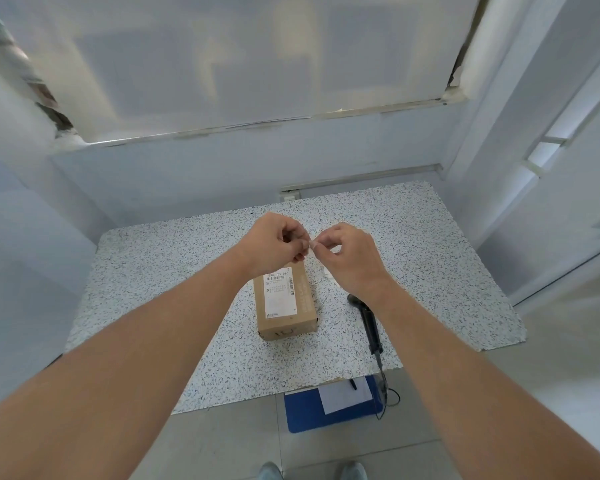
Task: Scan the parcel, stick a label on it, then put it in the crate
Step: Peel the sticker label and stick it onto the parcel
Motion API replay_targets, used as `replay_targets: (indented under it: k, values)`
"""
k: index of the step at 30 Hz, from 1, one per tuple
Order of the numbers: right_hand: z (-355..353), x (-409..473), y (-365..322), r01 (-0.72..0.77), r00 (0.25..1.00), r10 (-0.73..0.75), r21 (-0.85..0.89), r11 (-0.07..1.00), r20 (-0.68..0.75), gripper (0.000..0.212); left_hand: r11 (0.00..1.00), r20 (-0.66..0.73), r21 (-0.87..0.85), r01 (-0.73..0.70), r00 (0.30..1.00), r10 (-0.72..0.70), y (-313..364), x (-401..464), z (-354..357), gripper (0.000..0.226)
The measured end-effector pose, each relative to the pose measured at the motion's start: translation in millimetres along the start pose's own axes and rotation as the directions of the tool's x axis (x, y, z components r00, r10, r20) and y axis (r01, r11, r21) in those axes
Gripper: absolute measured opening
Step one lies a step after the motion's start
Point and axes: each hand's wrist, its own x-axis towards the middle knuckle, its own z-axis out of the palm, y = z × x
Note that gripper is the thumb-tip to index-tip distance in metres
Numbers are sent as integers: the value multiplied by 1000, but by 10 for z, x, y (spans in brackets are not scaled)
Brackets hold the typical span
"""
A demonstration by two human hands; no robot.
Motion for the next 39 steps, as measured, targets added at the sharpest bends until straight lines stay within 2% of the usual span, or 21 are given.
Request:
replay_targets:
  k: [7, 13, 16, 19, 23, 26, 36, 39]
  values:
    - [90, 8, 30, -102, 995, 102, -28, 994, -8, 16, 999, -29, -6, 47, 998, -48, -121, -3, 54, 11]
    - [244, -37, 99, -252, 968, 252, 27, 967, 8, 19, 962, -160, -71, 264, 949, -273, -480, -97, 48, 14]
    - [363, -21, 154, -282, 959, 282, 20, 959, -6, 20, 925, -273, -79, 371, 885, -378, -693, -155, 28, 14]
    - [488, 3, 172, -308, 951, 308, -11, 951, 5, 21, 862, -376, -102, 497, 783, -496, -910, -226, -17, 22]
    - [614, 0, 156, -316, 949, 316, -15, 949, 3, 24, 783, -431, -176, 596, 669, -606, -1211, -358, -74, 26]
    - [706, -5, 157, -338, 941, 338, -17, 941, 7, 24, 744, -426, -223, 630, 623, -656, -1372, -421, -90, 30]
    - [1053, -27, 203, -371, 928, 373, -58, 927, 22, 21, 742, -383, -202, 639, 646, -660, -1753, -334, 41, 16]
    - [1193, -6, 260, -400, 916, 400, -48, 915, 6, 23, 738, -381, -196, 646, 643, -664, -1899, -311, 57, 22]
